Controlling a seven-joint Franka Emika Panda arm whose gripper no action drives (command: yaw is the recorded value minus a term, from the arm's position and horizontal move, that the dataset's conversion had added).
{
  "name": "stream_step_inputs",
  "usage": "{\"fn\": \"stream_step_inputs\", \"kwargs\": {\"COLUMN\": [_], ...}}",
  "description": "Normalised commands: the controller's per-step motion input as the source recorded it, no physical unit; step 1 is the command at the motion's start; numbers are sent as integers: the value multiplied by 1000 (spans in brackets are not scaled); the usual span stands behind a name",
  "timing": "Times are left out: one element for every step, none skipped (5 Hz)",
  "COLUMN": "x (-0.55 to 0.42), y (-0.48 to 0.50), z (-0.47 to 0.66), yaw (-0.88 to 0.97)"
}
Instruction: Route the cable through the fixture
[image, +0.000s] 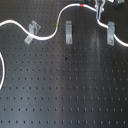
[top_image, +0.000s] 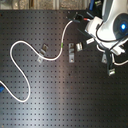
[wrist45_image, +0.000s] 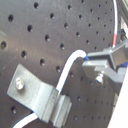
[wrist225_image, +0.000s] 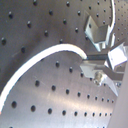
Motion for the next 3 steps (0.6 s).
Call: {"fn": "stream_step_inputs", "kwargs": {"x": [-8,-345,-291], "y": [29,172,169], "z": [0,178,318], "yaw": [0,0,0]}}
